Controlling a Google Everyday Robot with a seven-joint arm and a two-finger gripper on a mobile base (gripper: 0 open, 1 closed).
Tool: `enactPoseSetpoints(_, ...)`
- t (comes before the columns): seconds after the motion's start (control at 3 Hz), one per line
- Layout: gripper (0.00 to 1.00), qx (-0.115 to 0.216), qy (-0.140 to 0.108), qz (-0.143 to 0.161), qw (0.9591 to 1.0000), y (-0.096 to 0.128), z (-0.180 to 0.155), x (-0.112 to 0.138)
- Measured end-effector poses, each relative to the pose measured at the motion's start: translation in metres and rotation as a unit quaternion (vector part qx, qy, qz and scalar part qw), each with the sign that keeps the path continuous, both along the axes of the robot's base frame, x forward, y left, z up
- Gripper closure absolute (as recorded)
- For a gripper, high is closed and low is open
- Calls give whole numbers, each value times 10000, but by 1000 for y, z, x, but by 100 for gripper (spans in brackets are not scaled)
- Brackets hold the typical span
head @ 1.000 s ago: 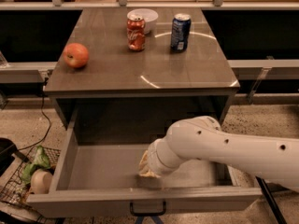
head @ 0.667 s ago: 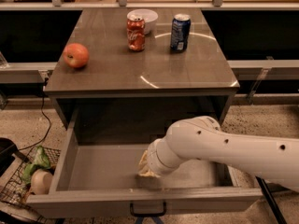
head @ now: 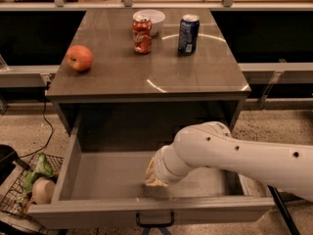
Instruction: Open top drawer
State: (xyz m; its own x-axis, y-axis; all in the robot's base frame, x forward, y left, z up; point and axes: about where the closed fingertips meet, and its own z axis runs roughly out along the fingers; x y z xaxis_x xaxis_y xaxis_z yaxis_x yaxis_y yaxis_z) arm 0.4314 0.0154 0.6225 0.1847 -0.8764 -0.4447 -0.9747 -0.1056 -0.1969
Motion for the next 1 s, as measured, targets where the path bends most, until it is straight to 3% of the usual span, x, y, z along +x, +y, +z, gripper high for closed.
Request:
enactPoseSetpoints(0.33, 8, -4, -1, 8, 10000, 0, 0, 0)
enactPoseSetpoints(0.67, 0, -8, -2, 14, 10000, 1, 0, -1)
enactPoseSetpoints(1.0, 0, -8, -2, 14, 10000, 1, 0, -1)
